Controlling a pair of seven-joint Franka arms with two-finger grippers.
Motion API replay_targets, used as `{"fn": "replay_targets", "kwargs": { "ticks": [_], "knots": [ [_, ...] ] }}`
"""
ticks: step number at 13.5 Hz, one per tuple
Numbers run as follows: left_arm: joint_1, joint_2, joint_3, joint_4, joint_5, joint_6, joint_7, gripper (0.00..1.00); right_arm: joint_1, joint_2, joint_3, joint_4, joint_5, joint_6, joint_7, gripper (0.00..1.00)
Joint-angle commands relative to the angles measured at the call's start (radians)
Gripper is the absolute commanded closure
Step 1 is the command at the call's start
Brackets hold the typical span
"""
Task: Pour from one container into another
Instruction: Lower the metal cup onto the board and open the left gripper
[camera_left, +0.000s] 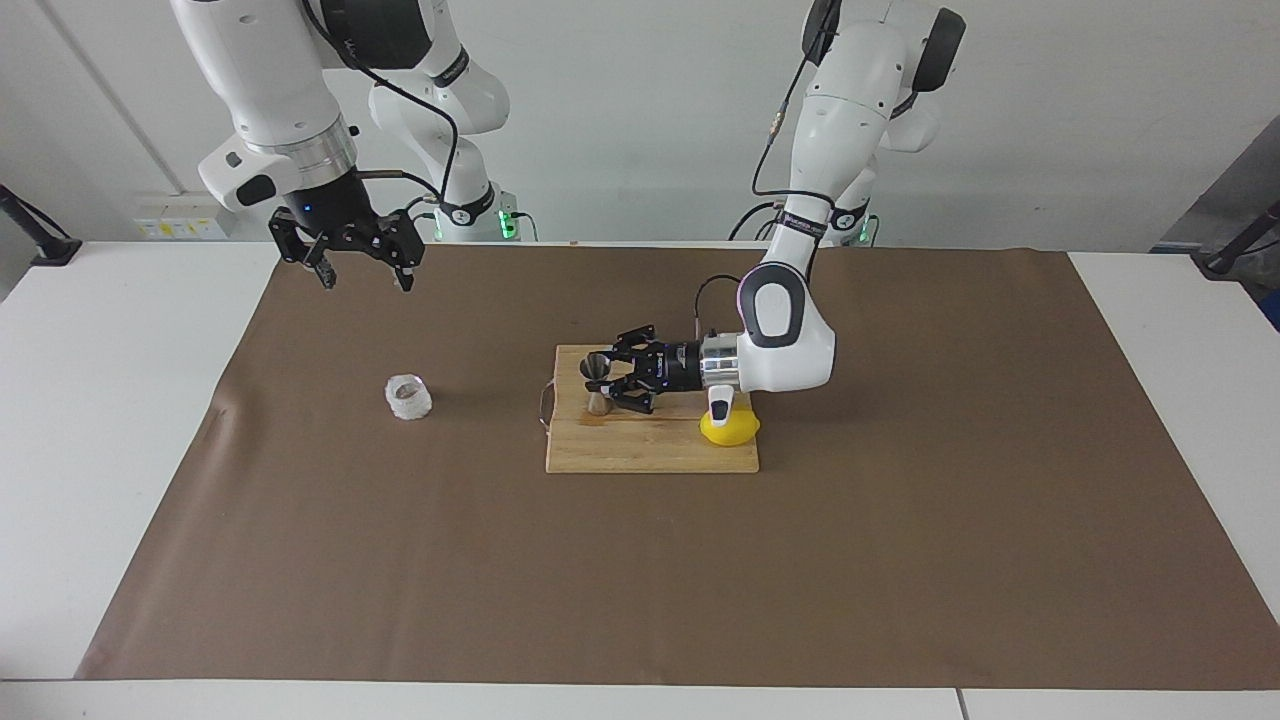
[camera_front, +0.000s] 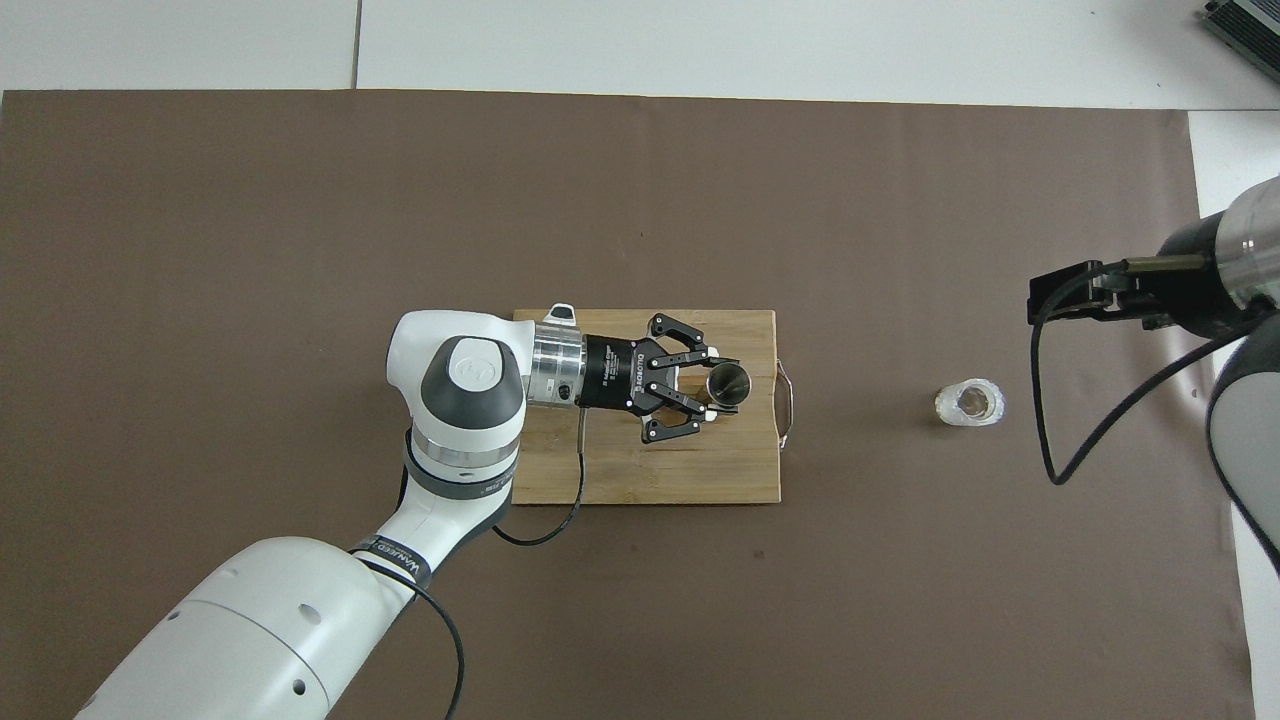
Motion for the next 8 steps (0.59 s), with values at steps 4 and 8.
{"fn": "replay_targets", "kwargs": {
  "ticks": [4, 8],
  "knots": [
    [-0.004, -0.023, 0.002, -0.02, -0.003, 0.021, 0.036, 0.1, -0.011, 0.005, 0.008, 0.013, 0.026, -0.02, -0.005, 0.0],
    [-0.003, -0.023, 0.004, -0.017, -0.001, 0.021, 0.035, 0.0, -0.011, 0.005, 0.006, 0.013, 0.026, -0.019, -0.005, 0.0]
  ]
}}
